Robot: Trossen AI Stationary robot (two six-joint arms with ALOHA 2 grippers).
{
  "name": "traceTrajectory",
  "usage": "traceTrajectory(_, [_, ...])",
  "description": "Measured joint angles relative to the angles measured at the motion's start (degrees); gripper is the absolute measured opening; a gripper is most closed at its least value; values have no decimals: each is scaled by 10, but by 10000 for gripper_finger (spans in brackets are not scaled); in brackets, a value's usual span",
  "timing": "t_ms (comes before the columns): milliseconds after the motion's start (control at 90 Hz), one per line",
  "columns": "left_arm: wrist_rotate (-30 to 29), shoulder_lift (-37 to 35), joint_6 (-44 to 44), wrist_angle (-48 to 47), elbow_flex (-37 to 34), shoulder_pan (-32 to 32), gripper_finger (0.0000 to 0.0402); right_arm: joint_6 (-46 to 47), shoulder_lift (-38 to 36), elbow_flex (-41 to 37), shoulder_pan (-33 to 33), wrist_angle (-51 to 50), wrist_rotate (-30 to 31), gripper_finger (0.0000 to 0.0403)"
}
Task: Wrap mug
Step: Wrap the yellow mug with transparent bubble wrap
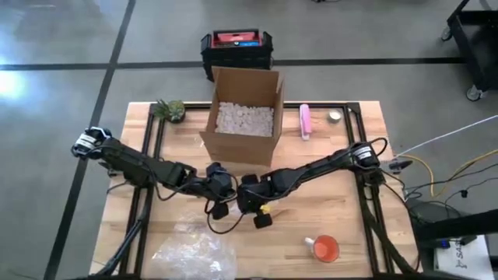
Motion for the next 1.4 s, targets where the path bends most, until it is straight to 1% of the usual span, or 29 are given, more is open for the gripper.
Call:
traceTrajectory(556, [12, 0, -5, 0, 0, 0, 0, 15, 39, 0, -2, -16, -9, 2])
traceTrajectory(922, [12, 0, -5, 6, 0, 0, 0, 20, 42, 0, -8, -23, -14, 2])
traceTrajectory(1156, [11, 0, -5, 8, 0, 0, 0, 21, 42, 0, -9, -23, -14, 2])
traceTrajectory(1400, [11, 0, -4, 8, 0, 0, 0, 50, 8, 11, -9, -42, -9, 2])
